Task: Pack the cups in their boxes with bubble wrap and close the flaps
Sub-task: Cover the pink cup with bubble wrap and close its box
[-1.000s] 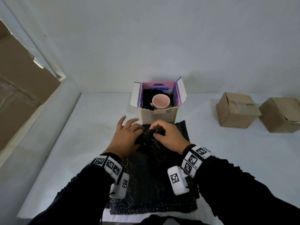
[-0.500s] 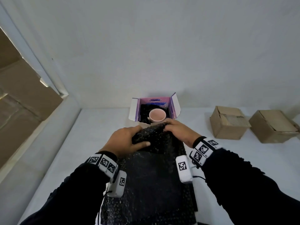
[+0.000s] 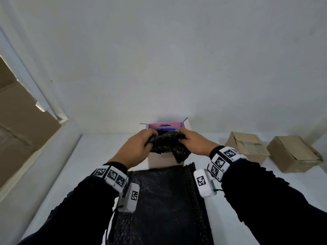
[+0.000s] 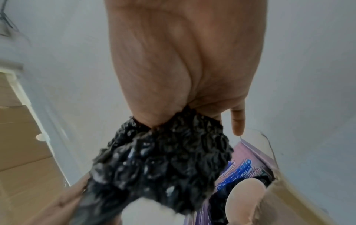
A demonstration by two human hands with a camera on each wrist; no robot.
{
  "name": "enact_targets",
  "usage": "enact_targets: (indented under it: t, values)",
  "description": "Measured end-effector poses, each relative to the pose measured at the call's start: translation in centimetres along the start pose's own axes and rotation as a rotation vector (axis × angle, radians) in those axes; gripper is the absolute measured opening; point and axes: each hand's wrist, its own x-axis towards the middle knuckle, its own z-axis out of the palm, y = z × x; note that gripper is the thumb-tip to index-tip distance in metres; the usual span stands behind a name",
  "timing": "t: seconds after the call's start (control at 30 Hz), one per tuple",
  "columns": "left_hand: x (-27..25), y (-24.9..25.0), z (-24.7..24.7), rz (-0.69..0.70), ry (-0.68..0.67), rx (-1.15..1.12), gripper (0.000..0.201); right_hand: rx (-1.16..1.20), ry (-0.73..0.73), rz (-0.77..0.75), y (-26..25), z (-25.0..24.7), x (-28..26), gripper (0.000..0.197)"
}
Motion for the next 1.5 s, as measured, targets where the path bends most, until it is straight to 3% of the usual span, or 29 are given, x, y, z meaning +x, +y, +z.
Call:
enact_targets:
  t: [0.1, 0.2, 0.33, 0.43, 0.5, 0.67, 0.83, 0.9, 0.97, 1.03, 1.17, 1.33, 1.43, 1.5]
  values:
    - [1.7, -1.2, 0.4, 0.046, 0.026, -0.084, 0.041, 0.033, 0.022, 0.063, -0.1, -0.7, 1.2, 0.026]
    - [4.3, -2.6, 1.1, -0.044, 0.057, -0.095, 0.049, 0.159, 0.106, 0.105, 0.4, -1.6, 3.3, 0.031]
    - [8.0, -3.3, 2.2, -0.192, 0.258, 0.092, 0.033, 0.34, 0.428, 0.006, 1.7, -1.6, 6.1, 0.021]
    - [10.4, -4.1, 3.3, -0.2, 0.369, 0.089, 0.024, 0.155, 0.7, -0.104, 2.6, -0.8, 7.4, 0.025]
    - [11.6, -5.0, 4.6, -0.204, 0.363, -0.018, 0.023, -0.007, 0.776, -0.133, 3.3, 0.3, 8.4, 0.023]
    - [13.4, -7.2, 8.1, -0.192, 0.203, -0.057, 0.021, -0.303, 0.624, -0.09, 5.8, 2.9, 10.4, 0.016]
    - [13.6, -9.2, 10.3, -0.193, -0.15, -0.056, 0.043, -0.598, 0.444, -0.025, 7.0, 4.1, 11.7, 0.008]
    - [13.2, -9.6, 10.5, -0.192, -0.249, 0.109, 0.062, -0.726, 0.424, -0.023, 7.0, 4.6, 11.7, 0.013]
    - [12.9, -9.7, 10.7, -0.164, -0.306, 0.309, 0.066, -0.771, 0.417, -0.039, 7.0, 5.2, 11.5, 0.025]
    - [12.8, -9.8, 11.1, -0.129, -0.317, 0.432, 0.054, -0.775, 0.417, -0.049, 7.3, 5.7, 11.3, 0.03]
    - [13.0, -10.0, 11.7, -0.163, -0.293, 0.551, 0.039, -0.863, 0.424, -0.08, 8.2, 6.0, 11.7, 0.003]
    - [13.2, -9.9, 11.5, -0.163, -0.149, 0.323, 0.029, -0.956, 0.484, -0.058, 8.1, 5.2, 12.0, 0.01]
    - [13.3, -10.1, 11.5, -0.175, -0.2, 0.356, 0.017, -0.957, 0.469, -0.055, 8.3, 5.2, 11.8, 0.009]
    - [13.3, -10.1, 11.6, -0.168, -0.222, 0.409, 0.021, -0.968, 0.43, -0.053, 8.5, 5.3, 11.8, 0.009]
